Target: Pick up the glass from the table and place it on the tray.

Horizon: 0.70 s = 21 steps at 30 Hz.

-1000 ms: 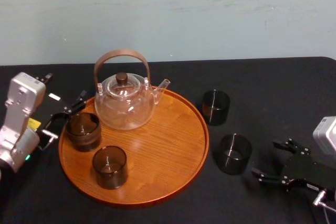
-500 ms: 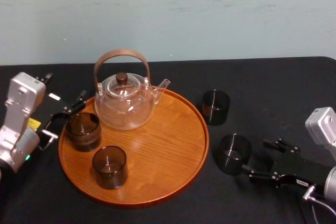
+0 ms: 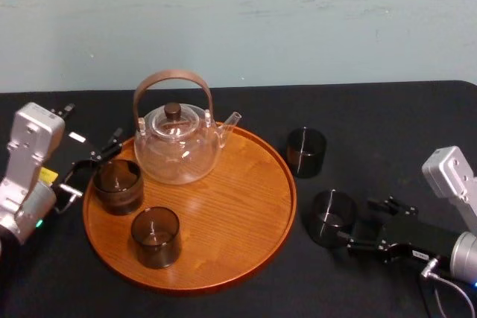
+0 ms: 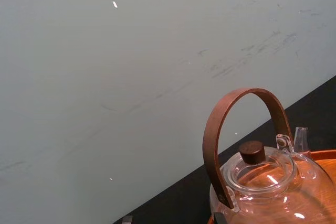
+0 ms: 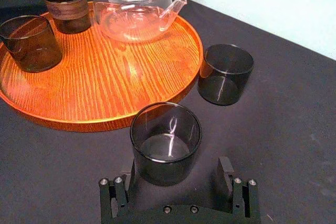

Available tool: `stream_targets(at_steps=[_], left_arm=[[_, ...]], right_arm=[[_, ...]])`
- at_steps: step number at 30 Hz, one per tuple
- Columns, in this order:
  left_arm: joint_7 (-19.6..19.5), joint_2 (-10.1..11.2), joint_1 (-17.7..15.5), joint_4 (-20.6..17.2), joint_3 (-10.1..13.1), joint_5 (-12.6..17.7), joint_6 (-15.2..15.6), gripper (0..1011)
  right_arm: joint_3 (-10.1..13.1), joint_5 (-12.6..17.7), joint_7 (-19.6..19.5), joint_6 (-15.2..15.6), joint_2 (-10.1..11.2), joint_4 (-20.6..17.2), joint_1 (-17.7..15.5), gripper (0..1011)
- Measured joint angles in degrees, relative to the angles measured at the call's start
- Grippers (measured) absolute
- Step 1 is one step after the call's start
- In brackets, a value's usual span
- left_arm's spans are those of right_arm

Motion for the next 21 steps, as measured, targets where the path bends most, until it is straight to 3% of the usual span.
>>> stream_targets(at_steps=[21], left_arm=[[0.0,0.0,0.0,0.0,0.0,0.0,0.0,1001]], right_arm=[[-4.1,-0.8,1.3,1.3,-1.3,2.8,5.3,1002]])
